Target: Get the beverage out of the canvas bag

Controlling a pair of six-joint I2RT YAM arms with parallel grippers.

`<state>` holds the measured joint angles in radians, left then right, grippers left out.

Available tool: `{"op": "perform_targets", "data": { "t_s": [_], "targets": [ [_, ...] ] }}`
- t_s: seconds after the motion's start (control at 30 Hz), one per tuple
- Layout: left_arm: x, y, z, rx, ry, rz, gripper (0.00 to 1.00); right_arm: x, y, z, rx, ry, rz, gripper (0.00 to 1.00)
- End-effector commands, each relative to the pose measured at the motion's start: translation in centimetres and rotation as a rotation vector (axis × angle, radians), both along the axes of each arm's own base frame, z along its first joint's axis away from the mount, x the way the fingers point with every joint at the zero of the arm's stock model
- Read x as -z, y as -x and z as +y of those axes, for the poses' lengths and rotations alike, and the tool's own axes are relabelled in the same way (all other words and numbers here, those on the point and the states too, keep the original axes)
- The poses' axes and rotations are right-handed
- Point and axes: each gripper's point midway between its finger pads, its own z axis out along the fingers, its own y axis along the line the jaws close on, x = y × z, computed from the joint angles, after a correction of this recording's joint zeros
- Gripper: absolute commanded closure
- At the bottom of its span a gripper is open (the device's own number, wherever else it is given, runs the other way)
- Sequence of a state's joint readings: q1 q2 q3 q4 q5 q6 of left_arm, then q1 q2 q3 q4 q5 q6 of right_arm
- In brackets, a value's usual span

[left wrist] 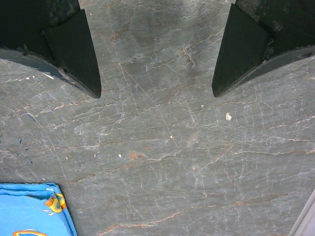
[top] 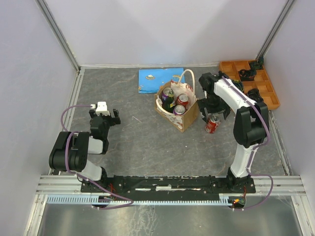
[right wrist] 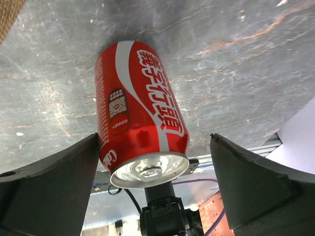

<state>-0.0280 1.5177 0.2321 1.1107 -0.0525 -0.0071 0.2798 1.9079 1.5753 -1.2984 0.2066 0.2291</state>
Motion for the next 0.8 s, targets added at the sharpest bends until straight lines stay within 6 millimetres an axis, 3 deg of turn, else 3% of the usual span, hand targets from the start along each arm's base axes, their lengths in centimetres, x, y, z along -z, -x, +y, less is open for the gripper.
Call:
{"op": "perform_targets", "data": {
  "t_s": [0.0, 0.2, 0.3, 0.43, 0.6, 0.77],
  "targets": [
    [-1.7, -0.6, 0.5, -0.026, -0.004, -0.069, 0.01, -5.4, -3.4, -1.3, 0.043, 0.073, -0.257, 0.01],
    [-1.7, -0.6, 0.5, -0.025, -0.004, -0.069, 0.01, -13.0, -5.2, -3.0, 0.109, 0.127, -0.53, 0.01],
    [-1.7, -0.6, 0.5, -0.026, -0.004, -0.069, 0.01, -16.2, -5.8, -2.6, 0.139, 0.075, -0.65, 0.01],
    [-1.7, -0.6, 0.5, -0.025, -0.002, -0.068, 0.01, -18.1, -7.2, 0.1, 0.129, -0.11, -0.793, 0.01],
    [-1.7, -0.6, 0.5, -0.026, -0.004, -0.068, 0.01, -20.1, -8.2, 5.1, -0.003, -0.27, -0.924, 0.01],
    [-1.6, -0.6, 0.5, -0.026, -0.004, -0.065, 0.01, -19.5, -8.0, 10.8, -0.182, -0.319, -0.937, 0.01]
  ]
}}
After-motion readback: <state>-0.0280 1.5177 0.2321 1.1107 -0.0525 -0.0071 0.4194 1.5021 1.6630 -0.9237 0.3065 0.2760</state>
